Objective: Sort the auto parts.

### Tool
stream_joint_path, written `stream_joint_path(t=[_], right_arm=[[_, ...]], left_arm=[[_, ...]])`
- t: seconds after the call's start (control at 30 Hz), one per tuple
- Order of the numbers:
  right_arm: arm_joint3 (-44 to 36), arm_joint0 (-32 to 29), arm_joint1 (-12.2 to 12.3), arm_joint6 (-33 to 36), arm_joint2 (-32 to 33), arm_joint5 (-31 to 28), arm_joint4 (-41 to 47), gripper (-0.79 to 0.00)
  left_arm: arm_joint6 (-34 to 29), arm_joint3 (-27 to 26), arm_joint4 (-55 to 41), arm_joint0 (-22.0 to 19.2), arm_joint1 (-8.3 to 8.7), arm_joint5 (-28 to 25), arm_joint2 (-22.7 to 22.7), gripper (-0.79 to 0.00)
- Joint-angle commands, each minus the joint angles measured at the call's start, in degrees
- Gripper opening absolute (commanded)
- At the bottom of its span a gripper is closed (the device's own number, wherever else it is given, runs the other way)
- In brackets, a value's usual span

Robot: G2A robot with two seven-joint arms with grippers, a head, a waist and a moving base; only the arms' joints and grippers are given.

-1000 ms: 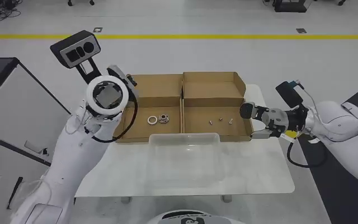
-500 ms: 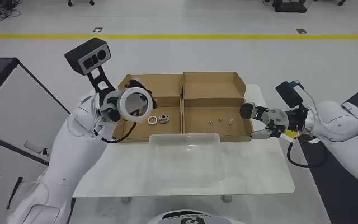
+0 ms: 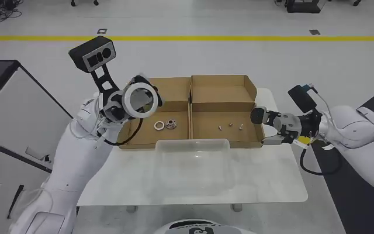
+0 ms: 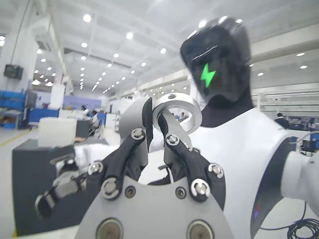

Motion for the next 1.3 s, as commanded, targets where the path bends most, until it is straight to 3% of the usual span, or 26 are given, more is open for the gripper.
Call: stream_joint_path(t=[0.0, 0.17, 0.57, 1.1, 1.27], right_arm=[[0.0, 0.0, 0.0, 0.0, 0.0, 0.0, -0.1, 0.000], [0.0, 0.0, 0.0, 0.0, 0.0, 0.0, -0.1, 0.000], [0.0, 0.0, 0.0, 0.0, 0.0, 0.0, -0.1, 0.000], [0.0, 0.0, 0.0, 0.0, 0.0, 0.0, -0.1, 0.000], [0.0, 0.0, 0.0, 0.0, 0.0, 0.0, -0.1, 0.000]], left_arm=[[-1.2, 0.6, 4.5, 0.0, 0.47, 1.2, -0.7, -0.785], [-1.1, -0.1, 8.4, 0.4, 1.07, 1.2, -1.4, -0.785], [3.2, -4.0, -12.7, -1.5, 0.93, -3.2, 3.8, -0.785], [3.2, -3.8, -13.0, -1.6, 0.94, -3.2, 3.9, -0.785], [4.7, -3.0, -7.0, -1.0, 1.09, 1.4, 0.9, -0.785]])
